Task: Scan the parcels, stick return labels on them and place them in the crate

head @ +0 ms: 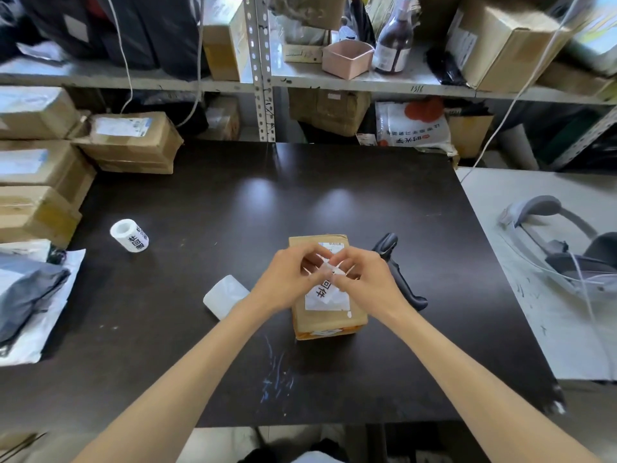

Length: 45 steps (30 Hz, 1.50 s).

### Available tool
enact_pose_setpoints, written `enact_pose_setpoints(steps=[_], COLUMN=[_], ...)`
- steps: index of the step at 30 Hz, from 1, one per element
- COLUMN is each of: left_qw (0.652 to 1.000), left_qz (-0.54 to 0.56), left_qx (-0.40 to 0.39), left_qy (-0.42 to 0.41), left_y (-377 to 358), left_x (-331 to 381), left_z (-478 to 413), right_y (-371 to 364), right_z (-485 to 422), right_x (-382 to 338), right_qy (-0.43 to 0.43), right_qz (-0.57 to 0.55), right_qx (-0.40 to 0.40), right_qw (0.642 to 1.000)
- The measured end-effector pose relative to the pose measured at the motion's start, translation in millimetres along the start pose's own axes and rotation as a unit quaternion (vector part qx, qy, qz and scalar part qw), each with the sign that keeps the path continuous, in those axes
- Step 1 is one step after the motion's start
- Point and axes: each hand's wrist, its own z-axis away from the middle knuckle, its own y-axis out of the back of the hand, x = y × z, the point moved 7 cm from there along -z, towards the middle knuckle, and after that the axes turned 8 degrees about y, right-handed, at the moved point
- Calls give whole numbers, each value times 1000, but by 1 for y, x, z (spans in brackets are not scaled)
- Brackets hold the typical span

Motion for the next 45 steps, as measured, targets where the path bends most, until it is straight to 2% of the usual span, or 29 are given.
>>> enact_pose_setpoints(steps=[1, 3, 5, 8, 10, 12, 18, 23, 27, 30, 33, 34, 38, 41, 45], left_qw=[1000, 1000, 994, 952, 933, 925, 959, 975, 965, 958, 953, 953, 958, 961, 979], left_qz=[0, 11, 75, 268, 311, 322, 184, -4, -140, -166, -167, -153, -41, -1, 5], left_qx=[-9, 26, 73, 79, 80, 83, 106, 142, 111, 98, 106, 89, -17, 5, 15], left_qy=[1, 13, 45, 127, 163, 182, 188, 173, 192, 212, 228, 244, 283, 276, 201], left_y=[-1, 3, 9, 5, 2, 0, -3, -4, -14, -17, -14, -15, -29, -23, -4], left_x=[2, 3, -2, -16, -23, -29, -34, -35, -40, -44, -48, -51, -55, -49, -21], left_z=[0, -1, -2, 4, 8, 11, 20, 30, 30, 28, 23, 20, 11, 11, -1], right_y=[1, 4, 8, 1, -4, -1, 8, -4, -18, -17, -2, 0, -17, -12, 12], right_z=[-1, -2, 0, 5, 8, 9, 7, 5, 7, 7, 4, 3, 7, 8, 10], right_x=[-2, -2, 3, 16, 21, 22, 23, 28, 33, 28, 27, 32, 56, 52, 30], right_qy=[6, 8, -36, -138, -168, -161, -129, -149, -139, -106, -88, -108, -203, -184, -161], right_qz=[7, 26, 14, -104, -187, -207, -130, -33, 67, 144, 279, 282, 56, 28, 6], right_qx=[-8, 12, 56, 45, 41, 60, 86, 39, -10, -3, 34, 25, -39, 0, 94], right_qw=[1000, 1000, 998, 984, 967, 963, 979, 987, 988, 984, 956, 953, 977, 982, 982])
